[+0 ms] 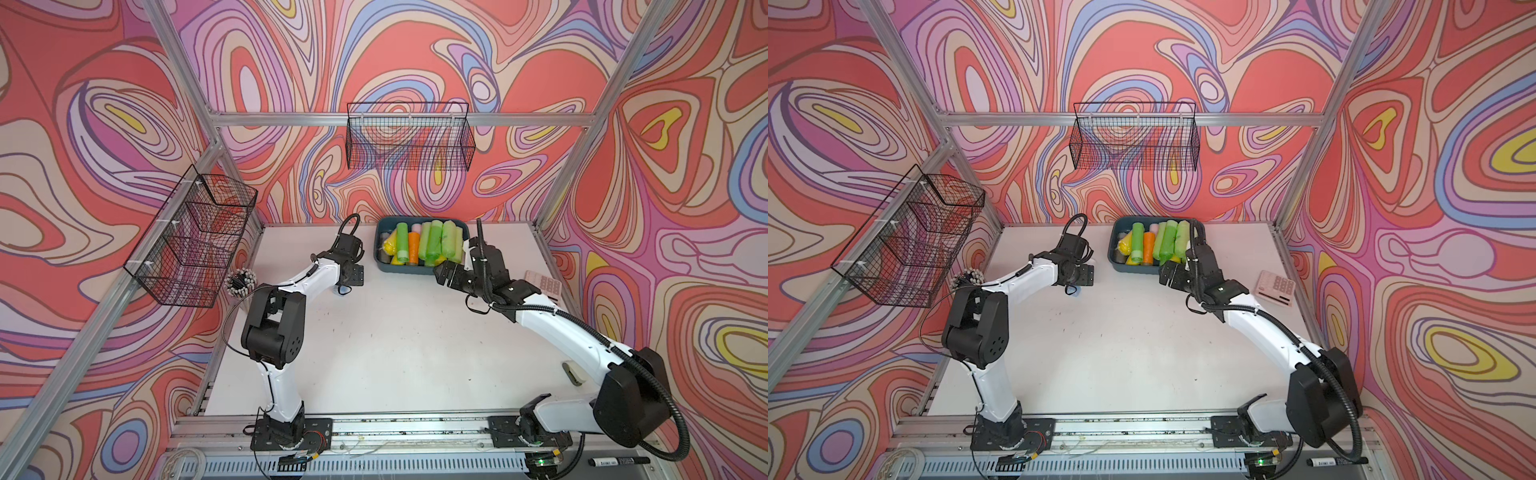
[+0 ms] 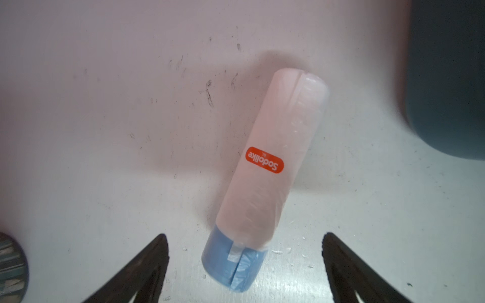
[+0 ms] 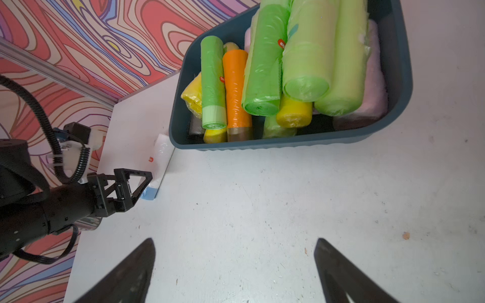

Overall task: Put the roll of trash bags into the storage box
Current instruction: Pick up the roll of trash bags from the center of the board.

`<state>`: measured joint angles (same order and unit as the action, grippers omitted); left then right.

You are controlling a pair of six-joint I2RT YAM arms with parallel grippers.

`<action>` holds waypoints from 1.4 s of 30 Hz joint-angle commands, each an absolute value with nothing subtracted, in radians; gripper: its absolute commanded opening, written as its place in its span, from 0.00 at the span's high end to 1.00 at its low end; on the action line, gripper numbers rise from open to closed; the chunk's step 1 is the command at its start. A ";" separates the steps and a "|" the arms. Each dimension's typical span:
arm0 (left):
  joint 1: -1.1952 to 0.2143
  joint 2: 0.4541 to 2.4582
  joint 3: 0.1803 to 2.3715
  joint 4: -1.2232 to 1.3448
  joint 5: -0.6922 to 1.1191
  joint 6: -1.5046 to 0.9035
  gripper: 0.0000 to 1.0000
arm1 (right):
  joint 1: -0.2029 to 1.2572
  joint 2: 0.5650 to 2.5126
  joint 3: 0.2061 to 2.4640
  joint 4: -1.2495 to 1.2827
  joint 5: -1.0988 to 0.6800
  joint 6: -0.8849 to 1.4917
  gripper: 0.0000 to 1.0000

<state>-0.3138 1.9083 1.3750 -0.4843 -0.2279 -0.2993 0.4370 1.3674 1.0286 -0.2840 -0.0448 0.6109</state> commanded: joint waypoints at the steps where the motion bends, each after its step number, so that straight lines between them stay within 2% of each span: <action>1: -0.305 1.935 1.405 -0.529 -0.226 -0.283 0.13 | 0.434 1.369 1.052 -0.282 -0.051 0.604 0.03; 7: -0.295 1.996 1.447 -0.534 -0.227 -0.266 0.22 | 0.433 1.370 1.054 -0.287 -0.046 0.610 0.03; 13: -0.292 2.047 1.494 -0.536 -0.209 -0.271 0.25 | 0.432 1.364 1.052 -0.293 -0.034 0.616 0.03; 21: -0.292 2.079 1.506 -0.522 -0.166 -0.275 0.35 | 0.431 1.338 1.049 -0.313 -0.011 0.615 0.03; 29: -0.292 2.048 1.442 -0.453 -0.109 -0.261 0.66 | 0.432 1.327 1.039 -0.320 0.001 0.621 0.03; 32: -0.292 2.023 1.420 -0.443 -0.107 -0.260 0.73 | 0.432 1.326 1.039 -0.319 0.000 0.623 0.03; 42: -0.294 1.968 1.388 -0.429 -0.105 -0.256 0.78 | 0.432 1.328 1.041 -0.320 -0.013 0.627 0.03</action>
<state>-0.2951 2.0087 1.4067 -0.4171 -0.1177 -0.2668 0.4370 1.3445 1.0306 -0.3077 -0.0158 0.6182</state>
